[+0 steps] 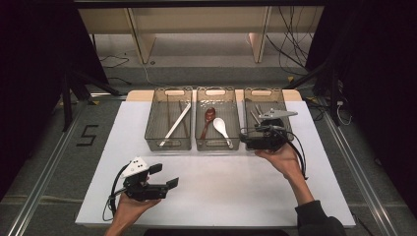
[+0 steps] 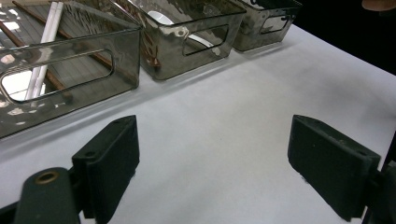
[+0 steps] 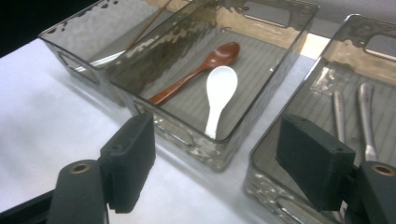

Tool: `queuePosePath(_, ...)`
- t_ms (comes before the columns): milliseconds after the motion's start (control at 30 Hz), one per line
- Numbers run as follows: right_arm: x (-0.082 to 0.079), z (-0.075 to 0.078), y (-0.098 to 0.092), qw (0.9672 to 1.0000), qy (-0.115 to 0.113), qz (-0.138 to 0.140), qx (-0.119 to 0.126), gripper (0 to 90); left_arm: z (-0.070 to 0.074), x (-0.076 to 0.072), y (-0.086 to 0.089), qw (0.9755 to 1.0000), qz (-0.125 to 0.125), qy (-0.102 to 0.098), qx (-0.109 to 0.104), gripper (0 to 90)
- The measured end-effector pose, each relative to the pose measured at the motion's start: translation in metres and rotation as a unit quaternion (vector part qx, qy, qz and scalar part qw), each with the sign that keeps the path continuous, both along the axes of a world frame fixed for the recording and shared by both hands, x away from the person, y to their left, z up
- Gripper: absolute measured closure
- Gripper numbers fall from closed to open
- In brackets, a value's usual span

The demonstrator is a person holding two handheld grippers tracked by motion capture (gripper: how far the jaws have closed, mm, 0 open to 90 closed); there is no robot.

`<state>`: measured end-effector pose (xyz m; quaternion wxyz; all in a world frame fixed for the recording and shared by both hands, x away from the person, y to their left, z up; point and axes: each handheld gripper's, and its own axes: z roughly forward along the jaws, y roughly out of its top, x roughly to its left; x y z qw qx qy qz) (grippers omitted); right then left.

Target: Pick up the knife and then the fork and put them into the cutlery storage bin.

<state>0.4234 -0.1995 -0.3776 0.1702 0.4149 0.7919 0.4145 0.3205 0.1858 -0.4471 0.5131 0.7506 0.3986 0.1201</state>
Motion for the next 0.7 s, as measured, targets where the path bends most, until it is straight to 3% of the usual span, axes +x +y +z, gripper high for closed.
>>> queuePosePath(200, -0.01, -0.01, -0.001, 0.9996, 0.002, 0.008, 0.028, 27.4, 0.0, 0.0, 0.0, 1.0, -0.001, 0.0, 0.002, 16.3)
queuePosePath(500, -0.026, -0.025, 0.007, 0.9994, -0.004, 0.022, 0.025, 27.4, 0.0, 0.001, -0.002, 1.0, -0.001, 0.001, 0.001, 16.3)
queuePosePath(700, -0.036, -0.027, 0.005, 0.9989, -0.011, 0.028, 0.037, 26.9, 0.001, 0.001, -0.002, 1.0, 0.0, 0.002, 0.0, 16.3)
